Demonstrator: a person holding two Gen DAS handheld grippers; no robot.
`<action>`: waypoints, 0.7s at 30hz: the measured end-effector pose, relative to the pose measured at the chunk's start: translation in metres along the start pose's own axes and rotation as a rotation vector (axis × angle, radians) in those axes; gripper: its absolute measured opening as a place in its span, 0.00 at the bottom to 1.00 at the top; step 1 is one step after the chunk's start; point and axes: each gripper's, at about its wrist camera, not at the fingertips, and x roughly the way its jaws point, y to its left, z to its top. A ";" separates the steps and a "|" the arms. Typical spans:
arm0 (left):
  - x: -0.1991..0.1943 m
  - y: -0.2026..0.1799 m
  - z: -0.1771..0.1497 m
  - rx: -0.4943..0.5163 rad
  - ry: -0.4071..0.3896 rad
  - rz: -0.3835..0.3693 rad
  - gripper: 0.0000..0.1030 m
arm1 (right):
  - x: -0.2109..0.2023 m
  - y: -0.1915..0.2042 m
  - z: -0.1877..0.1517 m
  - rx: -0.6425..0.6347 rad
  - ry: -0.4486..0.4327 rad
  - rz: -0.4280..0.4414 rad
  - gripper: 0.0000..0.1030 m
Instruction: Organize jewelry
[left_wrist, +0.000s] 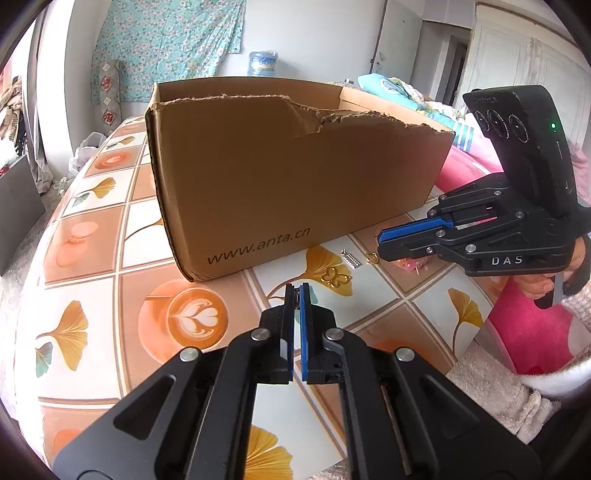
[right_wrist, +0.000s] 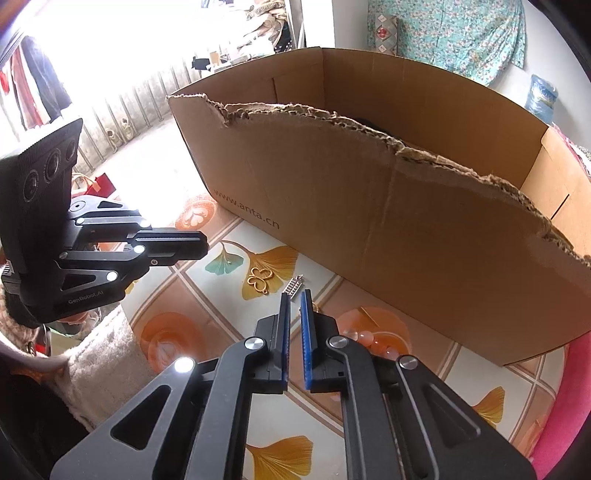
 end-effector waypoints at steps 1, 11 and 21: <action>0.000 0.000 0.000 0.000 -0.001 0.000 0.02 | 0.000 -0.001 0.001 -0.008 0.007 -0.004 0.14; 0.001 0.001 0.001 0.008 0.006 -0.008 0.02 | 0.021 -0.010 0.010 -0.133 0.108 0.045 0.14; -0.003 0.001 0.001 0.007 -0.006 -0.011 0.02 | 0.011 -0.017 0.007 -0.107 0.086 0.059 0.12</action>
